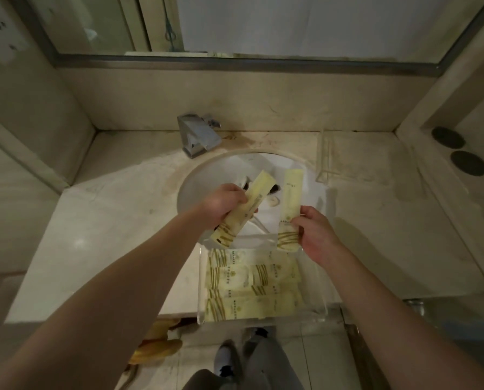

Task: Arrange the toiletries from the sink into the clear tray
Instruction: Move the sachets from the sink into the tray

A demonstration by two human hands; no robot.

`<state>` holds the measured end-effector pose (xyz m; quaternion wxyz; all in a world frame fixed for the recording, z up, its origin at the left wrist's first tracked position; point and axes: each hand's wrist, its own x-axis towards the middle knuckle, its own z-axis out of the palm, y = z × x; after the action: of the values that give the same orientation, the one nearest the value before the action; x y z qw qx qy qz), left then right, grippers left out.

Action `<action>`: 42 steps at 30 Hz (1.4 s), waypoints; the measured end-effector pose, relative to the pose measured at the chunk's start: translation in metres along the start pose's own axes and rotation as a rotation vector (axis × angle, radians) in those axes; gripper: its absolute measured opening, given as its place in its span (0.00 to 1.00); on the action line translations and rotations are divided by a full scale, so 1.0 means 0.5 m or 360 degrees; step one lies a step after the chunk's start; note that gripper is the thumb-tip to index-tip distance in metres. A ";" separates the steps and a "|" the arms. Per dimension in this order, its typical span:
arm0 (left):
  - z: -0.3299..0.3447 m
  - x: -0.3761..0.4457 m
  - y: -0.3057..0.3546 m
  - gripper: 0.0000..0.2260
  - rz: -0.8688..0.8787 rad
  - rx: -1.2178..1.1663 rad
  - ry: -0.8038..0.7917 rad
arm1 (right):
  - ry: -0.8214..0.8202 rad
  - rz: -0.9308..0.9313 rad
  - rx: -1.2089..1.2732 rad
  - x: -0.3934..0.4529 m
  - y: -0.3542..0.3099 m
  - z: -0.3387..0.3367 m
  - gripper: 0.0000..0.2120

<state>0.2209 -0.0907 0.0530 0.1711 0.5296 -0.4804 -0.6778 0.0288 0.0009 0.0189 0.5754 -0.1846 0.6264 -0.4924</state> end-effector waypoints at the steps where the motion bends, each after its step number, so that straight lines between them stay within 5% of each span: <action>1: 0.001 -0.009 -0.003 0.06 -0.0026 -0.0066 -0.0058 | -0.0010 0.0022 0.0024 -0.007 0.004 0.002 0.11; 5: 0.002 -0.031 -0.020 0.11 -0.0132 -0.0094 -0.0158 | -0.0056 0.0085 0.0198 -0.032 0.025 0.012 0.06; 10: -0.001 -0.048 -0.045 0.06 -0.0183 -0.0130 -0.0166 | -0.0114 0.0064 0.0033 -0.056 0.046 0.022 0.16; 20: 0.019 -0.065 -0.096 0.19 -0.0042 0.0361 -0.0173 | -0.0137 0.0152 0.0167 -0.089 0.071 0.036 0.07; 25: 0.024 -0.068 -0.105 0.16 0.0072 0.0503 -0.0165 | -0.0220 0.0206 0.0159 -0.099 0.087 0.037 0.05; 30: 0.006 -0.066 -0.115 0.15 0.0061 0.1009 -0.0250 | 0.0058 0.0106 0.0026 -0.095 0.093 0.011 0.11; 36: 0.007 -0.069 -0.130 0.21 0.0000 0.1705 -0.0348 | -0.0039 0.0004 -0.1016 -0.102 0.112 -0.005 0.05; 42: 0.029 -0.080 -0.159 0.23 0.0113 0.2096 -0.0413 | -0.0156 -0.0060 -0.1589 -0.097 0.137 -0.002 0.05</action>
<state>0.2453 -0.0163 0.0084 -0.2245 0.4216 -0.8274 -0.2954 0.0640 0.0704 -0.0118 0.4367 -0.4717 0.7543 -0.1336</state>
